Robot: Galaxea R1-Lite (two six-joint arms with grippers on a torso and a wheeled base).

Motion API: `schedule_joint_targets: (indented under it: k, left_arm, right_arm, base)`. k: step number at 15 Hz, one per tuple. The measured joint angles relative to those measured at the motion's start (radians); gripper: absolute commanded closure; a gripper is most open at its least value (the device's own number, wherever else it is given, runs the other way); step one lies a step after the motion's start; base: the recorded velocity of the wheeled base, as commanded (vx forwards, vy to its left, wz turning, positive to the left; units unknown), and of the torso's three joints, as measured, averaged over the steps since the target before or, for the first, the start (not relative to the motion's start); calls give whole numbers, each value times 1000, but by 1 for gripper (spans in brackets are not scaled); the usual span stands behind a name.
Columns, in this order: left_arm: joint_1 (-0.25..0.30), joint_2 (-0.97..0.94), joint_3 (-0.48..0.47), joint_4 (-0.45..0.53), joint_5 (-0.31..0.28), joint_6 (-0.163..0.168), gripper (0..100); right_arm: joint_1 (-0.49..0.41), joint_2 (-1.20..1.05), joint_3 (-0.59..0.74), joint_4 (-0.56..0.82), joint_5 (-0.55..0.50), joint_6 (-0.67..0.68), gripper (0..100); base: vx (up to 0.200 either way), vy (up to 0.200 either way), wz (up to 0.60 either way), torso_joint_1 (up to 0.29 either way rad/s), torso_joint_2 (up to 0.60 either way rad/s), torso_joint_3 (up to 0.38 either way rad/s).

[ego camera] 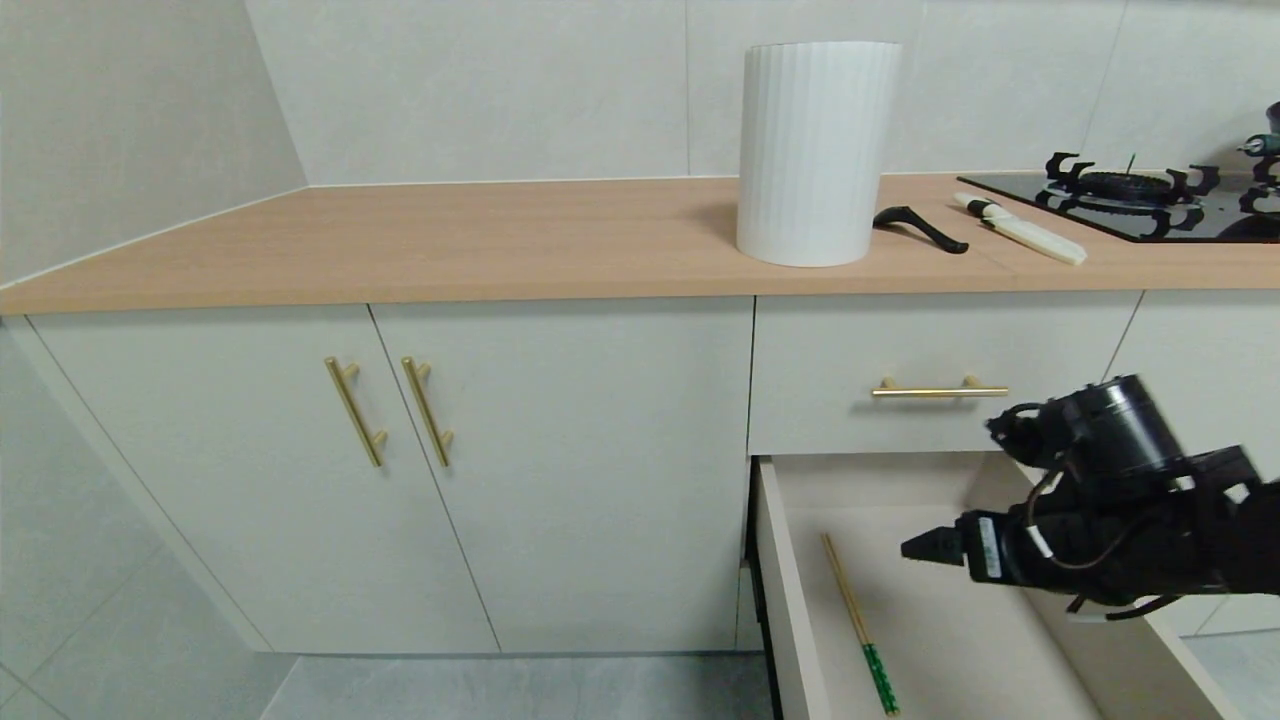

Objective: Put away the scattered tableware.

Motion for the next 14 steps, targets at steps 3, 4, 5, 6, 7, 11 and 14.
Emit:
schedule_joint_targets:
  k: [3,4,5,6,7,11,14]
  left_arm:
    - [0,0,0,0,0,0,0]
    - [0,0,0,0,0,0,0]
    - [0,0,0,0,0,0,0]
    - [0,0,0,0,0,0,0]
    - [0,0,0,0,0,0,0]
    - [0,0,0,-3,0,0,0]
    - [0,0,0,0,0,0,0]
  right_arm:
    - [-101,-167,-22,29,28,-84,0]
    - [-114,-196,-24,27,30,-92,0]
    - [-122,-215,-26,27,30,-93,0]
    - [-127,-227,-26,25,30,-94,0]
    - [-129,-237,-26,25,29,-95,0]
    - [-130,-251,-26,21,30,-97,0]
    - [-131,-252,-24,23,29,-106,0]
  base:
    - [0,0,0,0,0,0]
    - [0,0,0,0,0,0]
    - [0,0,0,0,0,0]
    - [0,0,0,0,0,0]
    - [0,0,0,0,0,0]
    - [0,0,0,45,-188,-195]
    - [0,0,0,121,-443,-320]
